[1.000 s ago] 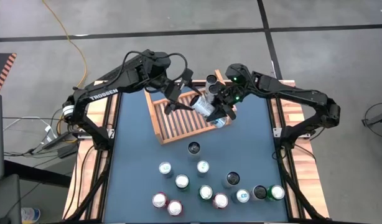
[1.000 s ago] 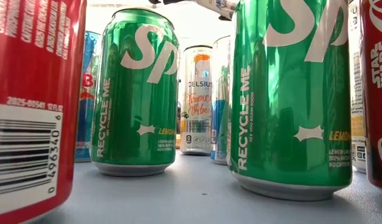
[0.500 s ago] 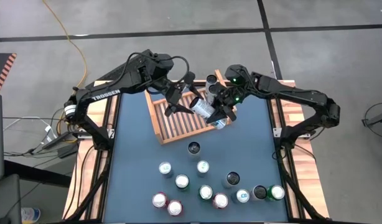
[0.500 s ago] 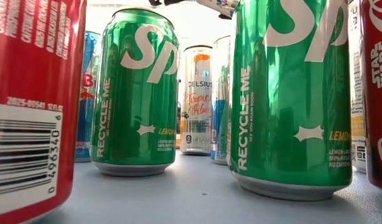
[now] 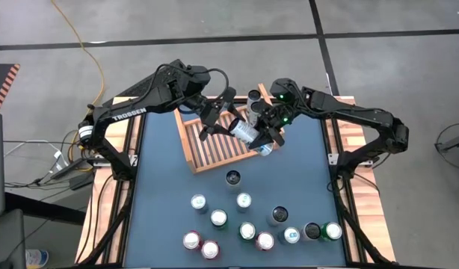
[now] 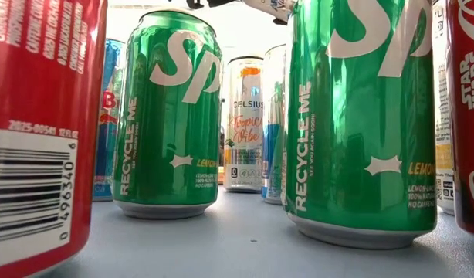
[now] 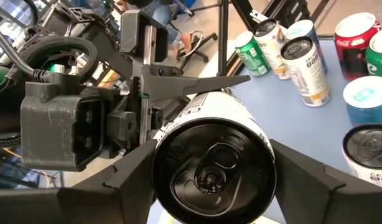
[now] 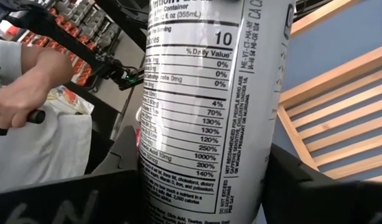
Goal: Place canned beverage on shelf
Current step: Put the white-blue soda can on the shelf aligned with the other white-blue soda cans
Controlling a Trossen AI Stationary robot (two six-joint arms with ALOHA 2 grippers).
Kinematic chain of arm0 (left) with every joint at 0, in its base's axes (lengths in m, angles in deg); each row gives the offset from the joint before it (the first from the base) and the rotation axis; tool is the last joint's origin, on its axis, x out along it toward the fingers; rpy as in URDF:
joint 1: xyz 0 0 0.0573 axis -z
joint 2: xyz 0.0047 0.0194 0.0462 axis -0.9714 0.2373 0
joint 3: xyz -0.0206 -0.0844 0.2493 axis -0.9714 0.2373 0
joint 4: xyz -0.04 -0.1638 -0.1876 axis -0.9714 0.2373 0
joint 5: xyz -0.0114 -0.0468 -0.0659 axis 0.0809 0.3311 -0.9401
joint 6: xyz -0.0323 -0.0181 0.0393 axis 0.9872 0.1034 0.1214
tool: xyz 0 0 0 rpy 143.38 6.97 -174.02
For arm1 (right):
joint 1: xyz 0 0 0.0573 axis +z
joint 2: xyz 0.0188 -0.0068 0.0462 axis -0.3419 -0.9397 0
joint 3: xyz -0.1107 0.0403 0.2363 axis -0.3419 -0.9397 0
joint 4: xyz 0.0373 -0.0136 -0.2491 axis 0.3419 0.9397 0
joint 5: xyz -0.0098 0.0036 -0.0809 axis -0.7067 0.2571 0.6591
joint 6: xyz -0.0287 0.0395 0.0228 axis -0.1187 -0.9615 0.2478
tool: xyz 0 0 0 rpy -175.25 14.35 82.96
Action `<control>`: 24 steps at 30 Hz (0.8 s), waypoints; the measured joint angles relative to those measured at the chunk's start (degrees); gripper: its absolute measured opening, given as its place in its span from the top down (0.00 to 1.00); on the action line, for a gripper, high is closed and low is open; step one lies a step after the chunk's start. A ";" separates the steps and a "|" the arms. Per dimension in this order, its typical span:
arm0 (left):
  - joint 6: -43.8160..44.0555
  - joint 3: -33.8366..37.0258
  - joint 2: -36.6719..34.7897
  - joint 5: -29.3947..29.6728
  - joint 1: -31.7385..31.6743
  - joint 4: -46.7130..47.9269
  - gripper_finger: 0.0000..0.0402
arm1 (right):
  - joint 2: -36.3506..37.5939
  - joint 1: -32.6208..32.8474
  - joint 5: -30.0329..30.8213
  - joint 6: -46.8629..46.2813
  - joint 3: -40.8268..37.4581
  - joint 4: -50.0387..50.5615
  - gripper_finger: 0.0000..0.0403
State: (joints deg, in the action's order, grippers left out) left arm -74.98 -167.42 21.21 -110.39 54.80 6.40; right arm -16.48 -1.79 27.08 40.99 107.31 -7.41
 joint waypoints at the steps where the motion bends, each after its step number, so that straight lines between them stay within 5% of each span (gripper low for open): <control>1: -0.02 0.00 0.00 0.16 0.00 0.13 0.38 | 0.00 0.00 0.00 -0.46 0.00 -0.02 0.52; 8: 0.71 0.00 -0.01 5.56 -0.25 2.43 0.37 | 0.86 -1.73 0.48 -4.06 0.00 0.54 0.35; 13: 1.95 -0.02 -0.09 9.45 -0.22 3.24 0.37 | 3.78 -4.31 0.46 -4.33 0.04 1.61 0.33; 18: -0.27 0.15 0.00 19.72 -0.37 7.60 0.37 | 9.38 -8.22 0.44 -3.87 0.13 6.98 0.33; 24: -6.84 0.07 0.03 34.84 0.38 15.57 0.37 | 15.54 -9.43 14.12 -0.21 0.15 12.04 0.33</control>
State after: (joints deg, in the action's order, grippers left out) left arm -81.81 -167.35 21.24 -75.55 55.17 21.97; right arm -0.94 -11.22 41.20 40.78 107.46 4.63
